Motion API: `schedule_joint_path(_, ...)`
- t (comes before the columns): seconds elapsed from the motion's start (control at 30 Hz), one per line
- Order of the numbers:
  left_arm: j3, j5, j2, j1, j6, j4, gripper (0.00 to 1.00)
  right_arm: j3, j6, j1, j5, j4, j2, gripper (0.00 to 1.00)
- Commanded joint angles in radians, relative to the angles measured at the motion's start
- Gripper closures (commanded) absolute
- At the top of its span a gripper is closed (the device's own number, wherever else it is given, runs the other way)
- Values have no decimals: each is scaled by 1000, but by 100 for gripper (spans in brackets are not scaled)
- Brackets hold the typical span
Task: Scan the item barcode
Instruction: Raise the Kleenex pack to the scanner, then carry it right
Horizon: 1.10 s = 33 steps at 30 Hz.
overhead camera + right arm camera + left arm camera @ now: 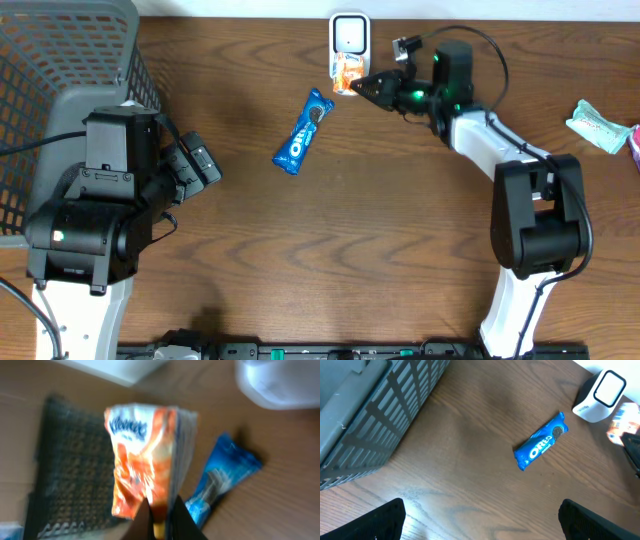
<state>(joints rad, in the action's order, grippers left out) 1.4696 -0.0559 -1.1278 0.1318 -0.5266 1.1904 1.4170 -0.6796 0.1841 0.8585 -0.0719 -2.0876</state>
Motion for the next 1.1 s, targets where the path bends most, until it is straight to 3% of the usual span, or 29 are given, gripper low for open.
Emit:
schedule_joint_path(0.0,7,-12,-2,-5,2,3,2,184,253,65,-443,229,16,98)
schedule_joint_path(0.17,7,-12,-2,-5,2,3,2,414,414,145,-910,461,15,99)
schedule_joint_path(0.43,7,-12,-2,-5,3,3,2,469,911,266,-1464,299,-23,99)
schedule_joint_path(0.5,7,-12,-2,-5,2,3,2,468,1049,281,-1481,241,-63,99)
schedule_joint_path(0.6,7,-12,-2,-5,2,3,2,469,1135,293,-1500,204,-120,99)
schedule_joint_path(1.07,7,-12,-2,-5,2,3,2,469,1141,294,-1391,160,-238,99)
